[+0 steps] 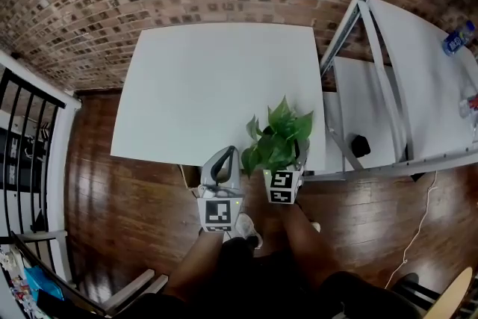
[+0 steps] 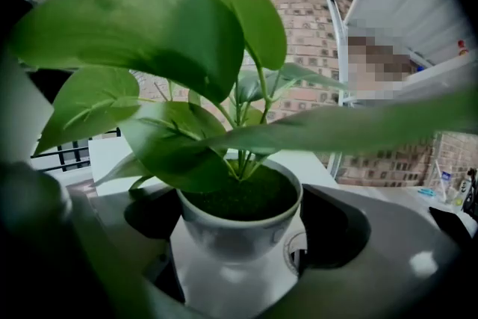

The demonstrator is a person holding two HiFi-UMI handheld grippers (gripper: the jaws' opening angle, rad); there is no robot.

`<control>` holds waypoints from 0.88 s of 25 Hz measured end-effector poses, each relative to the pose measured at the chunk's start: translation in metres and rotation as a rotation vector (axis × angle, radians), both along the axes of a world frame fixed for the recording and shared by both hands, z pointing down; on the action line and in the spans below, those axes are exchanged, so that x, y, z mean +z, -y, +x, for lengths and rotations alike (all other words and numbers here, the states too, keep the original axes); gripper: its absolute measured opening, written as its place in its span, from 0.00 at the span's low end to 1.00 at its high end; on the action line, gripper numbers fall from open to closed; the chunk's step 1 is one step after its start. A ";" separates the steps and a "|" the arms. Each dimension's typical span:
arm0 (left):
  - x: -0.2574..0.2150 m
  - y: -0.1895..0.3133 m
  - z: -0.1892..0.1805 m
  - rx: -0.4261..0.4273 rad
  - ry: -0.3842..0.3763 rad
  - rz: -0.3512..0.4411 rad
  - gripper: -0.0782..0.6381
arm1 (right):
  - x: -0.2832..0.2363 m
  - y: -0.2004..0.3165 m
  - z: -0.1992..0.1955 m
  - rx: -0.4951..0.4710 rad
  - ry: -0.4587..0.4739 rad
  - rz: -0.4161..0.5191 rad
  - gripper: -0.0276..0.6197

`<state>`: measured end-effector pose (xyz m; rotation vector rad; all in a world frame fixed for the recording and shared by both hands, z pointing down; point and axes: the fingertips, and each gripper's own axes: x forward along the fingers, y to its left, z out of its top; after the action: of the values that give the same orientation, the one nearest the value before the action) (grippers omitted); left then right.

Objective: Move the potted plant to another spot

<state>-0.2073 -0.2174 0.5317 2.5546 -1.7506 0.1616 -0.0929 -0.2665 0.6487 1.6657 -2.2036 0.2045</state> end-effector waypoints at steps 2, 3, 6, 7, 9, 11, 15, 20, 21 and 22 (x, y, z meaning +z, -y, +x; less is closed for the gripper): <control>0.001 -0.003 -0.001 -0.005 -0.002 -0.002 0.13 | 0.004 -0.002 -0.003 -0.018 0.014 -0.015 0.79; 0.000 -0.004 -0.001 -0.009 -0.005 -0.002 0.13 | 0.004 -0.004 -0.004 -0.027 0.018 -0.015 0.81; -0.007 -0.008 -0.005 -0.025 -0.025 0.002 0.13 | -0.009 -0.011 -0.001 -0.019 0.023 0.003 0.82; -0.009 -0.010 -0.005 -0.030 -0.030 0.003 0.13 | -0.012 -0.016 0.000 -0.014 0.027 0.002 0.82; -0.012 -0.015 -0.006 -0.039 -0.028 0.008 0.13 | -0.017 -0.032 0.004 -0.012 0.035 -0.009 0.82; -0.018 -0.024 -0.005 -0.036 -0.018 0.018 0.13 | -0.022 -0.053 0.007 -0.020 0.037 -0.029 0.82; -0.037 -0.045 -0.004 -0.035 -0.016 0.032 0.13 | -0.055 -0.088 0.010 -0.039 0.035 -0.006 0.81; -0.045 -0.059 -0.003 -0.084 0.151 0.020 0.13 | -0.115 -0.105 0.006 -0.078 0.059 0.098 0.66; -0.049 -0.061 -0.003 -0.093 0.148 0.017 0.13 | -0.125 -0.105 0.007 -0.080 0.064 0.119 0.62; -0.053 -0.063 -0.002 -0.099 0.132 0.012 0.13 | -0.135 -0.106 0.007 -0.080 0.067 0.137 0.57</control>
<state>-0.2098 -0.1549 0.4788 2.5114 -1.9246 0.3232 -0.0858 -0.1606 0.5137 1.6584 -2.3778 0.0909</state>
